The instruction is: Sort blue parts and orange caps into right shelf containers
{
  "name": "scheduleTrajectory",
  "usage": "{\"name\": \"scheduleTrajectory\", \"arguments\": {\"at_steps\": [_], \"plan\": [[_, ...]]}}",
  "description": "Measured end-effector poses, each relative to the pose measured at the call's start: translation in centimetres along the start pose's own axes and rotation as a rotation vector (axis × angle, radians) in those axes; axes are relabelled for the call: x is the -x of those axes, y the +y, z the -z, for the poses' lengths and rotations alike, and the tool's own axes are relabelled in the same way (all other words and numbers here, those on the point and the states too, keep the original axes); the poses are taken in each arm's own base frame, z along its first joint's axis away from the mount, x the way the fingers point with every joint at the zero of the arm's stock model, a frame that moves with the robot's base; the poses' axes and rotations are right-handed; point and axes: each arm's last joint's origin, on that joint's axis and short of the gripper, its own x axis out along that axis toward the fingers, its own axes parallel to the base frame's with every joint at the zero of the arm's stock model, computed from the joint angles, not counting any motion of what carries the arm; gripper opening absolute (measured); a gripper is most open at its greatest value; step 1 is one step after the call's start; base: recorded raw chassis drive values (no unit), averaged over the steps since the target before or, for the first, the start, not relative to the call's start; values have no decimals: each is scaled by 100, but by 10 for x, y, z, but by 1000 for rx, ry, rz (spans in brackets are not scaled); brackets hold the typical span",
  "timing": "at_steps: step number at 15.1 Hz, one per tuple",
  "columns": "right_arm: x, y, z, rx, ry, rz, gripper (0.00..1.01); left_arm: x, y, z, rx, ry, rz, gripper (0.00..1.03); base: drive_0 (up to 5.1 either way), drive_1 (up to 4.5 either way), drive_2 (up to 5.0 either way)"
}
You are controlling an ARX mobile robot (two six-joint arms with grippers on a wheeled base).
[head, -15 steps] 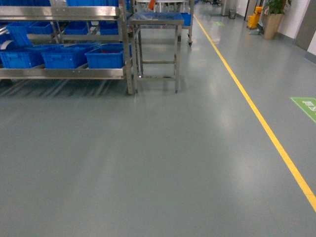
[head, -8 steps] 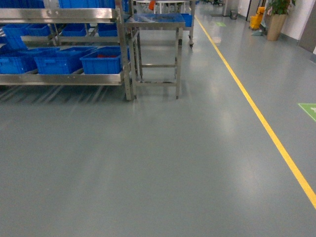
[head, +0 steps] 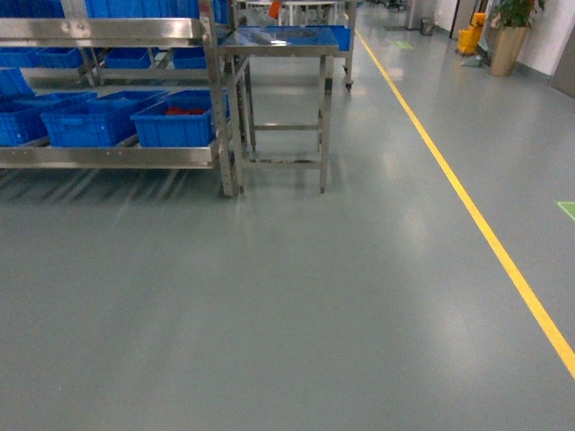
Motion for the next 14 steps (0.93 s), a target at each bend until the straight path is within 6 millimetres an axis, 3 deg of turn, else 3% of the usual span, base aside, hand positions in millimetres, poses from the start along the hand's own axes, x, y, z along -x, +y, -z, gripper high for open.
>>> {"name": "scheduleTrajectory", "arguments": {"at_steps": [14], "plan": [[0,0,0,0,-3,0,44,0,0,-1,0,-8,-2,42,-6,423,-434]]}}
